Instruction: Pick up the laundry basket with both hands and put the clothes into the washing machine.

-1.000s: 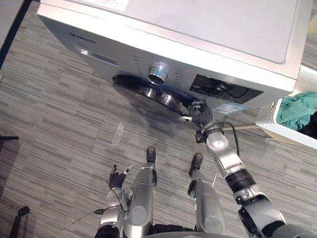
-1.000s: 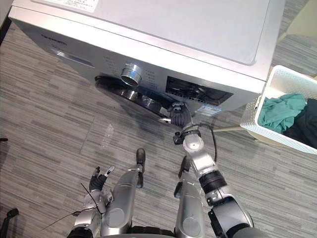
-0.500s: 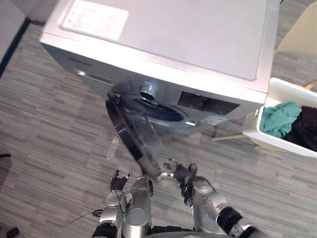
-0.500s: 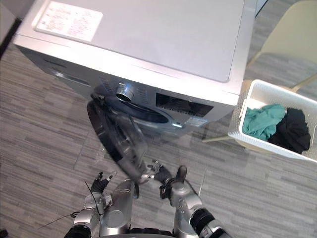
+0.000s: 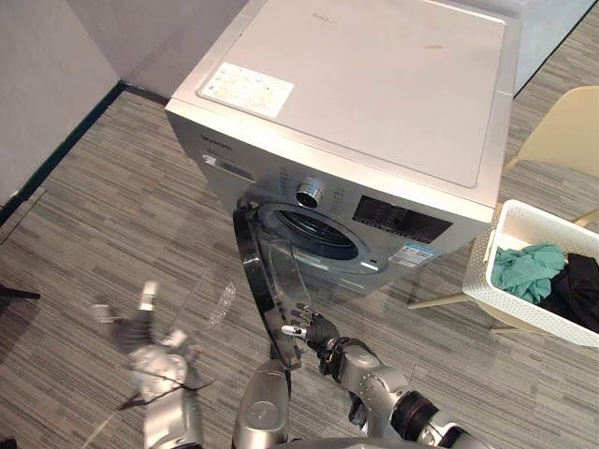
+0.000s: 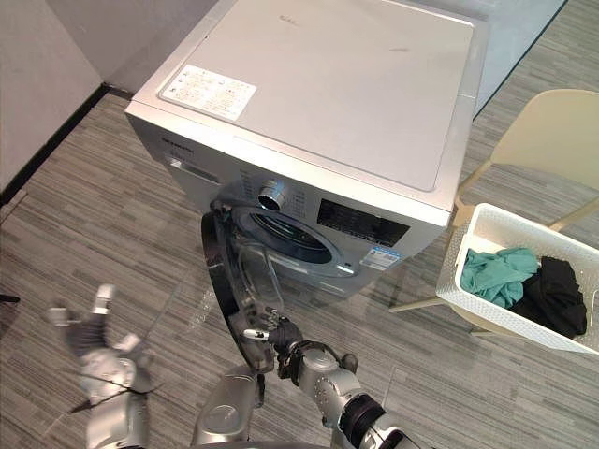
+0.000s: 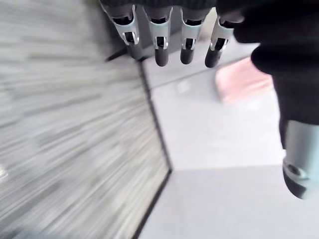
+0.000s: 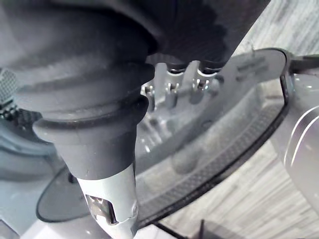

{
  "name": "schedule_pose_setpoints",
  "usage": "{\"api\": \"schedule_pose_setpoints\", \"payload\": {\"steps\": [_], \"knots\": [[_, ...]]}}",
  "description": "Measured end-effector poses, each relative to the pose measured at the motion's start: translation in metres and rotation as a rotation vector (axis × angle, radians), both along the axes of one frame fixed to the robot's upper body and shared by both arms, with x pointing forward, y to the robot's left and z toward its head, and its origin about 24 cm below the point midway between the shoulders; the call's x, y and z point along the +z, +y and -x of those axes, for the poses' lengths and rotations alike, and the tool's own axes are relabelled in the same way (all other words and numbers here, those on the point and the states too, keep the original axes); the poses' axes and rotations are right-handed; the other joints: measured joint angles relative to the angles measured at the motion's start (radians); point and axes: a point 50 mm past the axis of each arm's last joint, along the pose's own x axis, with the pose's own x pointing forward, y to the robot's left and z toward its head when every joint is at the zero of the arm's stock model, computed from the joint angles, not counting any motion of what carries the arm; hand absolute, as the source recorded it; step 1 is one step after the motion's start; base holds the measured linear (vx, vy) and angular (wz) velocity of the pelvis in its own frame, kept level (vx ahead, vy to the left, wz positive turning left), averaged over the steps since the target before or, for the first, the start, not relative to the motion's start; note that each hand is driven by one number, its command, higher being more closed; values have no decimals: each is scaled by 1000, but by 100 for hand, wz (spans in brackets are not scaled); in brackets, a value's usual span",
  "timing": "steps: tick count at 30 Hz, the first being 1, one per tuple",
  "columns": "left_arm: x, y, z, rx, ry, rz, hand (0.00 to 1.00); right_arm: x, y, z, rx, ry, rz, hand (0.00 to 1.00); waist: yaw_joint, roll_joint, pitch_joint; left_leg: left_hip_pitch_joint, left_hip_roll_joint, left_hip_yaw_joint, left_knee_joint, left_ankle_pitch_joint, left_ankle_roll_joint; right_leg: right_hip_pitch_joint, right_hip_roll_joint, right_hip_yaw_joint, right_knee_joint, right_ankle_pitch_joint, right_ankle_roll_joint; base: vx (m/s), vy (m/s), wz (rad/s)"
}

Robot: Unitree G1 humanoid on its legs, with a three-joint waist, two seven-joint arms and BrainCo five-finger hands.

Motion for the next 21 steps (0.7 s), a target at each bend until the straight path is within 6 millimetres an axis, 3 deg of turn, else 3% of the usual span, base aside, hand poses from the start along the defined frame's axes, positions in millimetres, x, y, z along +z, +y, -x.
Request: {"api": "schedule_pose_setpoints", "payload": {"steps": [2, 5, 8, 11, 14, 16, 17, 18, 19, 20, 21], "knots": [[33, 3, 11, 98, -80, -143, 0, -4, -9, 2, -50, 6, 13, 0, 1, 2, -15, 5, 0, -10, -2, 2, 0, 14, 5, -8, -11, 1, 2, 83, -11, 8], [48, -1, 12, 103, -125, -204, 0, -7, -19, 2, -105, 10, 10, 0, -2, 2, -15, 8, -2, -32, 3, 6, 5, 30, 10, -32, -13, -4, -2, 89, -14, 16], [49, -11, 4, 34, -137, -200, 0, -5, -25, 0, -152, 3, -6, 0, -4, 3, -15, -14, -3, -89, 6, 11, -1, 45, 19, -86, -14, -19, -8, 41, -47, 56], [42, -32, -3, -174, -124, -178, 0, 6, -27, -15, -184, -40, -31, 0, 6, 11, -10, -44, -4, -212, -42, 64, -21, 56, 37, -199, -5, -57, -25, 27, -108, 99], [34, -49, -5, -362, -144, -107, 0, 18, -28, -31, -200, -100, -38, 0, 30, 46, 9, -45, -3, -295, -105, 120, -37, 45, 36, -272, 64, -116, -34, -8, -138, 91], [33, -56, -1, -444, -176, -55, 0, 22, -40, -44, -258, -121, -18, 0, 33, 72, 23, -64, -2, -360, -146, 158, -57, 2, 20, -323, 168, -189, -45, -51, -162, 93], [33, -58, 0, -481, -206, -26, 0, 22, -46, -48, -271, -126, -4, 0, 49, 90, 33, -79, -1, -375, -158, 163, -62, -27, 5, -343, 233, -236, -45, -72, -143, 60], [32, -59, 0, -493, -213, -13, 0, 22, -47, -49, -275, -125, -1, 0, 58, 96, 36, -86, -1, -375, -158, 161, -52, -38, -3, -352, 259, -254, -47, -89, -132, 62], [31, -61, 0, -519, -225, 13, 0, 24, -44, -51, -275, -129, -10, 0, 63, 107, 41, -106, -4, -344, -163, 125, 36, -49, -19, -379, 289, -276, -49, -50, -107, 79], [31, -62, -1, -542, -241, 35, 0, 24, -41, -50, -273, -128, -20, 0, 60, 102, 42, -118, -12, -268, -165, 55, 194, -50, -46, -409, 286, -281, -54, -14, -89, 87], [31, -64, -1, -555, -246, 35, 0, 25, -38, -50, -269, -128, -28, 0, 59, 101, 42, -123, -14, -227, -160, 33, 232, -49, -66, -422, 287, -277, -63, 42, -44, 78]]}}
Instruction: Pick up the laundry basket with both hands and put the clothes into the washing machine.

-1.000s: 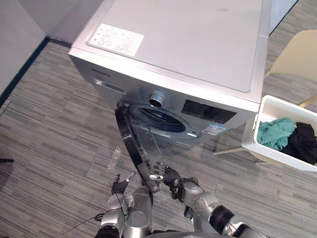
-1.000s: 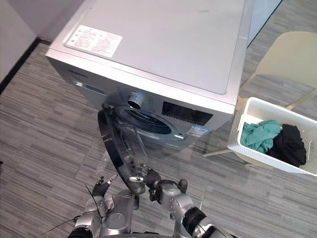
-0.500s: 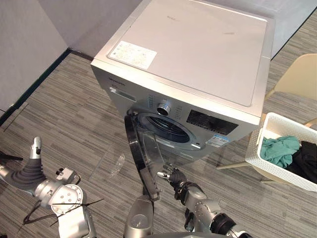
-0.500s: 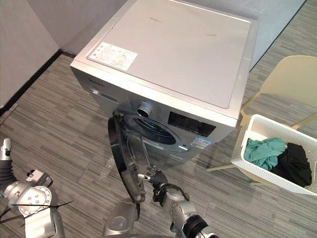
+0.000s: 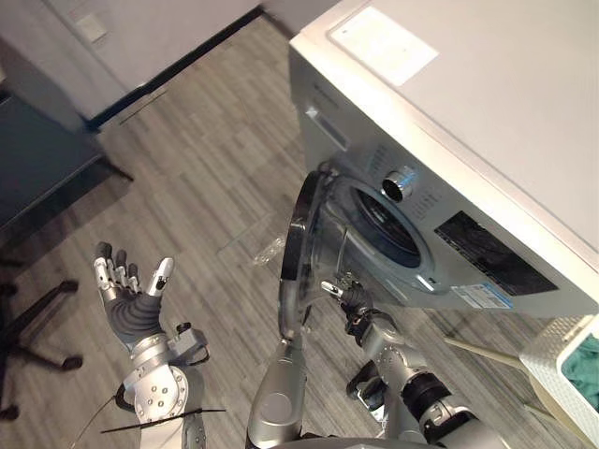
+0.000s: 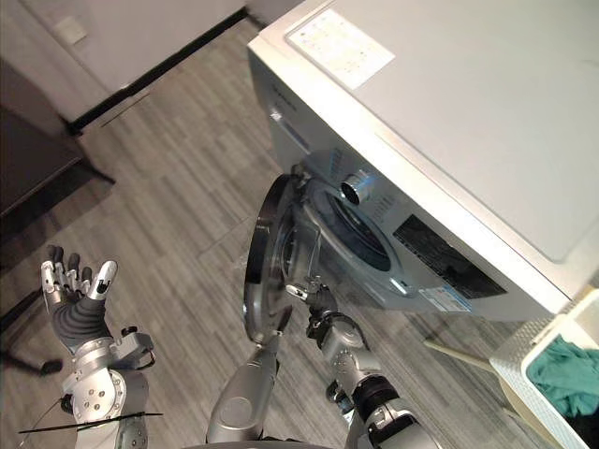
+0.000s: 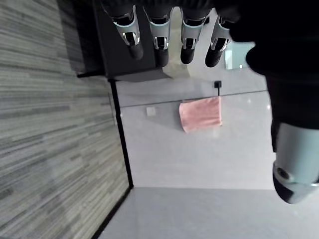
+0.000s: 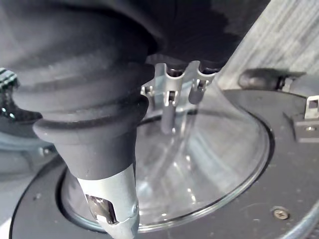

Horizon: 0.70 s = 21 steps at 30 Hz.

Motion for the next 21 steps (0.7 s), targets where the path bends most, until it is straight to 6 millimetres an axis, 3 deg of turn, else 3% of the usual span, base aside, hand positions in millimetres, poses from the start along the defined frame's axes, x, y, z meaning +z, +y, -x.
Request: {"api": "schedule_pose_setpoints", "payload": {"steps": [2, 3, 5, 9, 10, 11, 15, 18, 21], "knots": [[5, -1, 6, -17, -22, 2, 0, -2, 17, 7, 61, 13, -13, 0, -1, 25, -5, -2, 3, 62, 92, 113, -70, 5, -2, -10, 60, -29, 6, 115, -40, 37], [12, -3, 6, -33, -56, -4, 0, -2, 29, 12, 95, 20, -35, 0, -10, 25, -5, 3, 0, 45, 73, 156, -153, 5, -15, 0, 93, -44, 6, 104, -67, 36], [24, -9, 4, -77, -123, -7, 0, -7, 44, 21, 147, 46, -53, 0, -10, 27, -4, 5, -1, 33, 46, 175, -171, 3, -10, 7, 97, -58, 6, 17, -110, 40], [34, -18, -7, -131, -192, 5, 0, -22, 44, 33, 189, 110, -25, 0, -18, 31, -2, 28, 0, 37, 35, 171, -186, 24, -6, 23, 74, -58, 11, -41, -40, 0], [36, -23, -9, -166, -212, 17, 0, -27, 44, 37, 209, 129, -11, 0, -19, 31, -2, 46, 12, 52, 53, 140, -227, 31, -2, 54, 71, -53, 14, -39, 36, -44], [37, -27, -10, -192, -220, 27, 0, -30, 43, 39, 216, 138, 4, 0, -20, 31, 0, 59, 17, 66, 65, 123, -246, 39, 2, 73, 70, -50, 16, -74, 52, -79], [38, -50, -21, -423, -235, 0, 0, -34, 47, 41, 280, 152, 51, 0, -34, 27, 1, 102, 70, 212, 136, 40, -257, 34, 60, 242, -18, 22, 10, -89, 64, -123], [16, -67, -38, -608, -141, 5, 0, -38, 46, 45, 314, 166, 92, 0, -59, 22, -1, 115, 113, 303, 164, 15, -259, 35, 109, 336, -102, 96, 8, -46, 35, -100], [-21, -71, -49, -697, 33, 39, 0, -45, 31, 47, 275, 182, 128, 0, -91, 2, -10, 125, 147, 377, 171, 5, -260, 24, 146, 405, -165, 148, 0, -16, 9, -87]]}}
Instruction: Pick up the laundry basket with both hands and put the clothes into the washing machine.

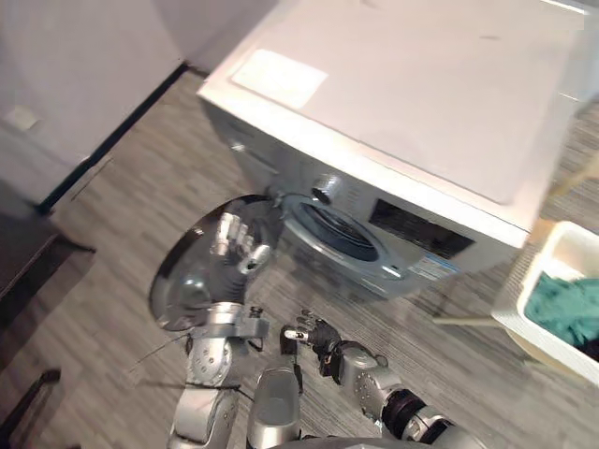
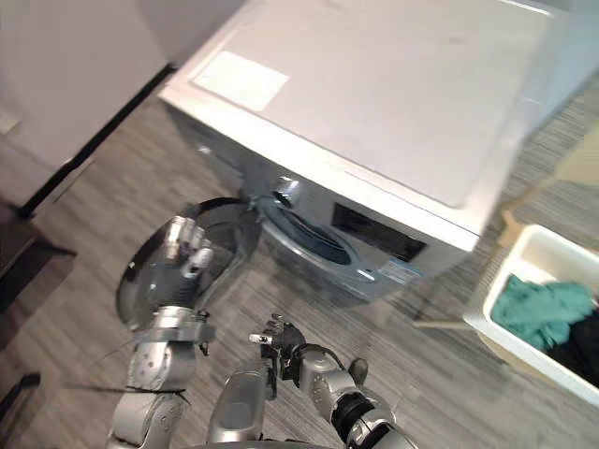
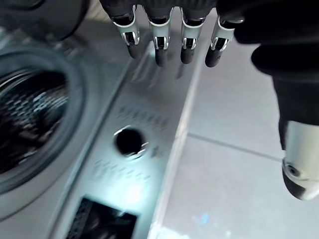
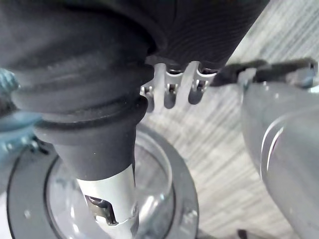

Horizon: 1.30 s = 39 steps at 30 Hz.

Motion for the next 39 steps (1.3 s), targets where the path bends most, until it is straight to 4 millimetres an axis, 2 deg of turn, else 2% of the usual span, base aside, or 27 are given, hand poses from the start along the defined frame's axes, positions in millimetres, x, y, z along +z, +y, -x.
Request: {"api": "schedule_pose_setpoints", "payload": {"steps": [3, 5, 6, 8, 9, 11, 12, 13, 14, 16, 19, 22, 25, 29, 33, 36, 38, 39], "knots": [[-44, 12, -7, -35, 202, -73, 0, -10, -43, -1, -58, -16, 141, 0, -10, -25, -5, 23, 41, 96, 20, -25, -9, -8, 40, 93, -49, 47, -4, -2, -16, -93], [-73, 32, -6, -4, 333, -123, 0, -14, -91, -2, -135, -40, 304, 0, -38, -48, -8, 35, 57, 145, 28, -40, -12, -18, 55, 139, -67, 64, -5, 11, -3, -71], [-80, 40, -5, 12, 365, -132, 0, -13, -103, -1, -164, -44, 331, 0, -41, -56, -10, 36, 62, 160, 32, -44, -14, -26, 59, 155, -68, 67, -3, 25, 1, -70], [-115, 75, 2, 104, 541, -203, 0, -12, -153, 7, -272, -55, 479, 0, -63, -75, -12, 36, 71, 192, 46, -60, -15, -42, 68, 194, -78, 80, -2, 39, 8, -57], [-124, 83, 4, 124, 589, -216, 0, -13, -165, 13, -298, -47, 516, 0, -69, -77, -12, 38, 71, 197, 48, -64, -16, -42, 68, 200, -80, 81, -1, 47, 27, -34], [-152, 118, 22, 229, 775, -279, 0, -20, -198, 34, -363, 19, 624, 0, -90, -92, -12, 45, 72, 216, 53, -77, -15, -47, 70, 222, -83, 84, 4, 50, 33, -30], [-158, 127, 27, 259, 820, -286, 0, -23, -206, 40, -377, 46, 645, 0, -92, -97, -13, 45, 72, 218, 55, -80, -16, -50, 72, 230, -83, 85, 5, 42, 15, -36], [-165, 146, 39, 322, 903, -312, 0, -30, -213, 50, -409, 105, 667, 0, -95, -111, -12, 44, 76, 223, 60, -86, -20, -57, 77, 242, -84, 89, 10, 34, 10, -29], [-170, 162, 51, 391, 971, -315, 0, -37, -215, 61, -423, 159, 676, 0, -101, -122, -13, 44, 78, 228, 64, -90, -22, -57, 76, 245, -93, 93, 16, 29, 10, -23], [-171, 182, 67, 502, 1040, -323, 0, -44, -217, 76, -429, 213, 700, 0, -106, -131, -16, 43, 79, 236, 66, -94, -21, -56, 76, 253, -104, 98, 19, 23, 17, -11], [-163, 208, 80, 657, 1059, -302, 0, -48, -222, 88, -462, 259, 721, 0, -106, -135, -16, 31, 84, 240, 89, -109, -20, -56, 75, 261, -118, 107, 25, 11, 20, -9], [-149, 232, 84, 767, 1028, -290, 0, -49, -222, 90, -473, 265, 725, 0, -107, -146, -14, 18, 91, 232, 113, -120, -20, -56, 75, 258, -119, 109, 28, 0, 0, 0], [-139, 244, 80, 829, 988, -271, 0, -51, -217, 92, -468, 275, 715, 0, -106, -154, -11, -6, 97, 208, 141, -128, -17, -56, 76, 238, -119, 109, 29, -23, -7, 13], [-138, 243, 77, 849, 979, -262, 0, -54, -213, 95, -462, 294, 704, 0, -83, -165, -7, -10, 102, 207, 165, -138, -13, -51, 74, 237, -118, 112, 33, -5, 0, 3], [-140, 242, 80, 868, 981, -231, 0, -56, -205, 94, -458, 299, 683, 0, -80, -174, -1, -10, 102, 201, 171, -140, -11, -44, 72, 234, -119, 111, 34, -29, -4, 4], [-151, 227, 80, 840, 1001, -197, 0, -56, -202, 91, -457, 295, 673, 0, -81, -172, 1, -9, 96, 193, 172, -142, -8, -37, 65, 227, -124, 108, 39, -13, -1, 8], [-160, 212, 79, 810, 1019, -168, 0, -57, -201, 92, -457, 300, 671, 0, -82, -170, 0, -10, 92, 185, 167, -142, -8, -34, 57, 213, -125, 108, 39, 12, -5, 13], [-168, 199, 78, 777, 1038, -152, 0, -58, -200, 94, -457, 310, 669, 0, -83, -168, 0, -9, 89, 178, 167, -143, -6, -27, 54, 206, -126, 106, 40, 30, 5, 17]]}}
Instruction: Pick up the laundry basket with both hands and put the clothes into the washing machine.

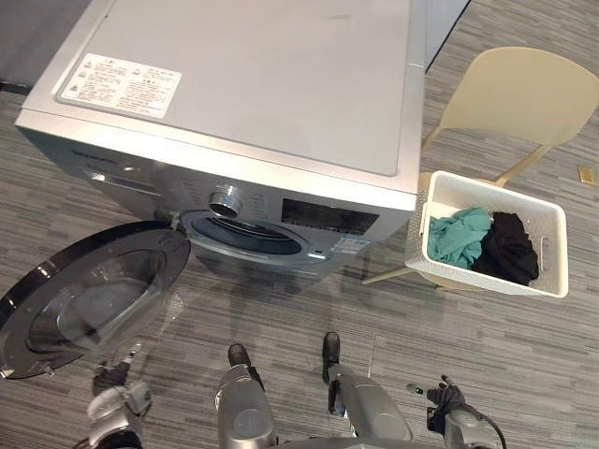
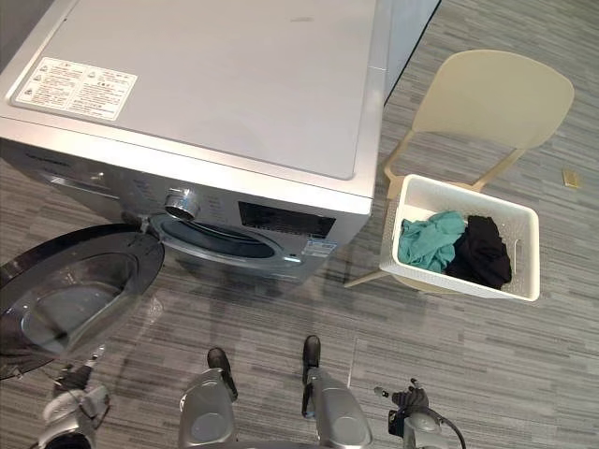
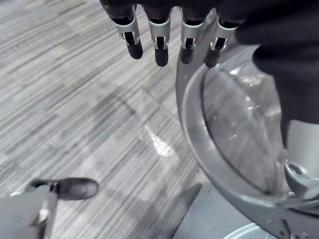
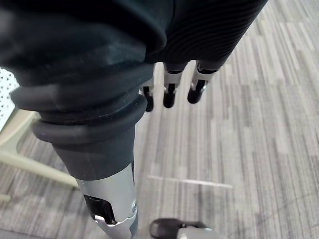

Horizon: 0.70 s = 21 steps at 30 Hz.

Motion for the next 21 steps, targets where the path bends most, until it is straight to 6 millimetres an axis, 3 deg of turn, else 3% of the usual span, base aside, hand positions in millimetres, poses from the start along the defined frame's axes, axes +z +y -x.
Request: {"api": "schedule_pose_setpoints", "payload": {"steps": [3, 6, 8, 10, 11, 12, 14, 16, 18, 19, 20, 21], "knots": [[-24, -43, 9, -60, 58, 96, 0, -1, 5, 0, -4, 3, -15, 0, -2, 11, 1, 26, 8, -7, 22, -23, -6, 22, 3, -3, 37, -27, -4, 53, 8, 8], [-41, -64, 35, -77, 137, 152, 0, -5, 11, 4, 0, 25, -32, 0, 8, 32, -7, 50, 58, -30, 139, -79, -21, 54, 48, 43, 58, -43, -12, 67, 2, -49], [-51, -88, 48, -142, 193, 198, 0, -5, 12, 3, 3, 27, -30, 0, 27, 54, -26, 43, 30, -272, 218, -122, -19, 55, 80, 127, 74, -39, -14, 92, 23, -113], [-56, -117, 41, -251, 210, 235, 0, -5, 7, 5, -3, 34, -16, 0, 24, 88, -50, 53, -26, -475, 185, -175, -52, 17, 86, 161, 107, -44, -2, 25, 105, -81], [-55, -124, 30, -334, 208, 212, 0, -5, 9, 8, -14, 33, -8, 0, 5, 108, -64, 84, -42, -506, 143, -227, -74, -25, 88, 184, 158, -59, 21, -6, 148, -52], [-54, -125, 27, -346, 204, 209, 0, -5, 9, 7, -17, 27, -9, 0, -2, 109, -64, 88, -47, -501, 138, -237, -66, -35, 84, 189, 172, -64, 25, -53, 189, -62], [-50, -124, 13, -401, 196, 164, 0, 2, 13, 0, -24, -32, 2, 0, 0, 89, -61, 122, -63, -378, 186, -284, -31, -101, 72, 222, 306, -91, 41, -161, 145, -109], [-49, -125, 11, -425, 199, 152, 0, 6, 16, -3, -31, -63, 2, 0, -1, 81, -60, 171, -65, -288, 216, -310, -12, -120, 16, 125, 385, -128, 7, -142, 79, -119], [-48, -128, 7, -479, 202, 137, 0, 7, 20, -3, -42, -81, -10, 0, -14, 69, -70, 239, -65, -173, 218, -326, -1, -143, -131, -105, 514, -190, -45, -97, 11, -112], [-48, -129, 7, -485, 205, 137, 0, 6, 23, -2, -50, -81, -22, 0, -20, 58, -78, 251, -62, -153, 219, -330, -7, -146, -163, -157, 554, -198, -57, -32, -55, -92], [-49, -129, 8, -492, 211, 136, 0, 4, 29, 0, -58, -78, -39, 0, -24, 35, -93, 264, -60, -122, 223, -338, -23, -142, -199, -221, 568, -210, -42, 7, -117, -88], [-49, -129, 5, -504, 223, 139, 0, 5, 30, -2, -86, -91, -52, 0, -29, 40, -96, 272, -25, -106, 233, -346, -38, -137, -168, -254, 538, -199, -46, 47, -137, -108]]}}
